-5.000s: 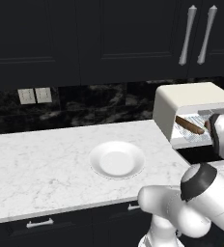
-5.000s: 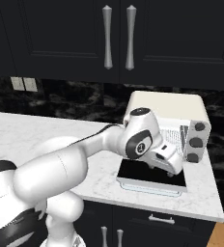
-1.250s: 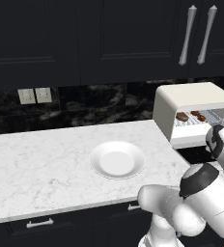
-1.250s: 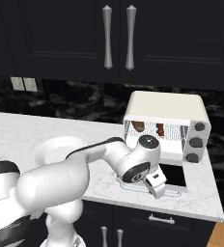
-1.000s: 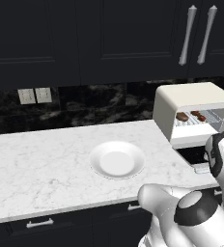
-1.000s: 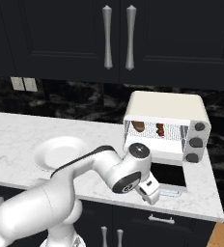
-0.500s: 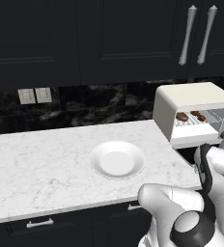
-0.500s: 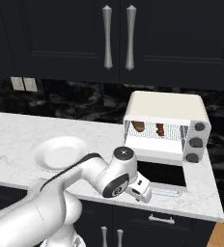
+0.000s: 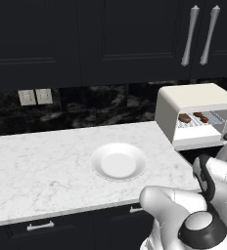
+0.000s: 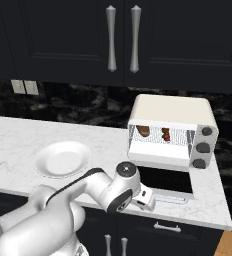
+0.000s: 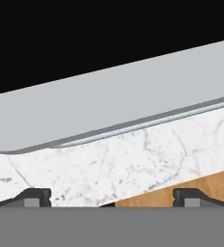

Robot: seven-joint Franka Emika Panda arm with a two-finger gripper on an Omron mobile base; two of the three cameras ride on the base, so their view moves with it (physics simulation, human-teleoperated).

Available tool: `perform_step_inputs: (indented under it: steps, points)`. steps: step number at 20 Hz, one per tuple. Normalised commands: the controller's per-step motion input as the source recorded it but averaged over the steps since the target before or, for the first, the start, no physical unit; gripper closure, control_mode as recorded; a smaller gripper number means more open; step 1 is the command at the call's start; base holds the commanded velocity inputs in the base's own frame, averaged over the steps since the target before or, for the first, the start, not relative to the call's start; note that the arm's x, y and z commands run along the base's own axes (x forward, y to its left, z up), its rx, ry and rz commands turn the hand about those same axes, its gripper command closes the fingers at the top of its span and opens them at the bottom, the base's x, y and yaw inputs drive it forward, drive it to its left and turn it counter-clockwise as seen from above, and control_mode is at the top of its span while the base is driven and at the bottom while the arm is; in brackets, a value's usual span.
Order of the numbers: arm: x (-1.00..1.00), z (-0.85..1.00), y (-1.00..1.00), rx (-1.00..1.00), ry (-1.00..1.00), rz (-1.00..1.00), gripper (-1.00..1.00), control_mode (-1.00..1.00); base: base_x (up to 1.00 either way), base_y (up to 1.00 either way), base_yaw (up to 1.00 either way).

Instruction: Pick up the kebab skewer and baguette bread, and place them inside the toaster oven. Close the toaster oven door and start by setting the timer.

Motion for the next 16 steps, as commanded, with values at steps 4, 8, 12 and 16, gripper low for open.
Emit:
perform_step_inputs:
  steps: [4, 8, 12, 16]
  points:
    - [0.20, -0.01, 0.00, 0.00, 0.02, 0.00, -1.00, -1.00, 0.00, 0.00, 0.00]
    - [0.06, -0.02, -0.02, 0.00, 0.04, 0.00, -1.00, -1.00, 0.00, 0.00, 0.00]
    - [0.05, -0.07, 0.00, 0.00, 0.03, 0.00, -1.00, -1.00, 0.00, 0.00, 0.00]
    - [0.03, -0.10, 0.00, 0.00, 0.00, 0.00, -1.00, -1.00, 0.00, 0.00, 0.00]
